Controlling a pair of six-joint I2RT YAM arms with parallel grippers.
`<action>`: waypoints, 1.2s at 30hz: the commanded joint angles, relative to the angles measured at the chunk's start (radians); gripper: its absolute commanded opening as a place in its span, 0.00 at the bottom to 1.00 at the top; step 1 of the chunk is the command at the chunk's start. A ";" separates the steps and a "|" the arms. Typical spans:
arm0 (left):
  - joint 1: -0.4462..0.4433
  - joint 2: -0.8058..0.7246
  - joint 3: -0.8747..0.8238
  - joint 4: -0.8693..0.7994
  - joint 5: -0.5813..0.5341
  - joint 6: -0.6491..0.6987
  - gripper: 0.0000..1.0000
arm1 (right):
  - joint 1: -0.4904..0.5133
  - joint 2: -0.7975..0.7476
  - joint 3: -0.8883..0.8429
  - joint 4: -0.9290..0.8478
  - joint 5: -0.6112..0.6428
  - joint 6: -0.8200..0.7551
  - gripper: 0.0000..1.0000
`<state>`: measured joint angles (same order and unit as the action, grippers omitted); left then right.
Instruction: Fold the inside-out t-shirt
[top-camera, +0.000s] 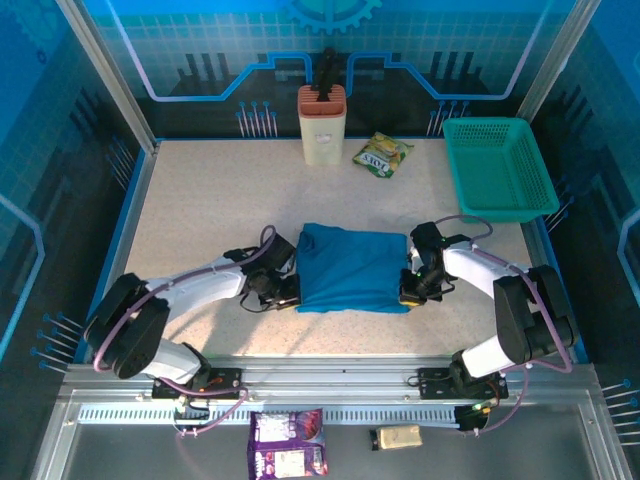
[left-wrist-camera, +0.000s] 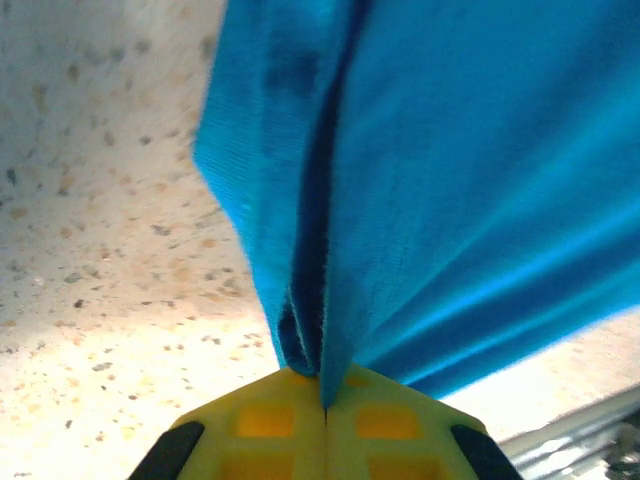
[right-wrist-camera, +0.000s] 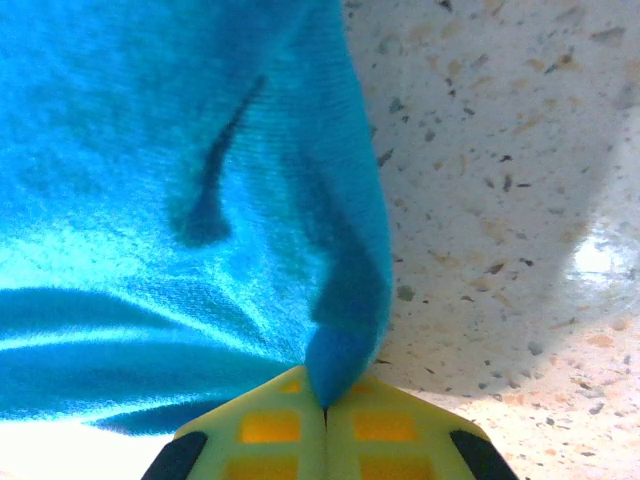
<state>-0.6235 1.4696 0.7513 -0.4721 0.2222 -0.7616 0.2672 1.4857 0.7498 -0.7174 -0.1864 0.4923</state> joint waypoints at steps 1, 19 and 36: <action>0.008 0.046 -0.009 -0.034 -0.016 0.017 0.12 | -0.015 -0.021 0.008 -0.031 0.013 0.005 0.00; 0.072 0.190 0.508 -0.131 -0.144 0.155 0.31 | -0.011 0.087 0.326 0.014 -0.114 -0.009 0.34; 0.085 0.558 0.707 -0.162 -0.128 0.244 0.37 | -0.017 0.352 0.411 0.083 -0.118 -0.030 0.35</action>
<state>-0.5541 2.0182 1.4193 -0.5400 0.2234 -0.5938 0.2668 1.8294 1.1542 -0.5922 -0.3550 0.4892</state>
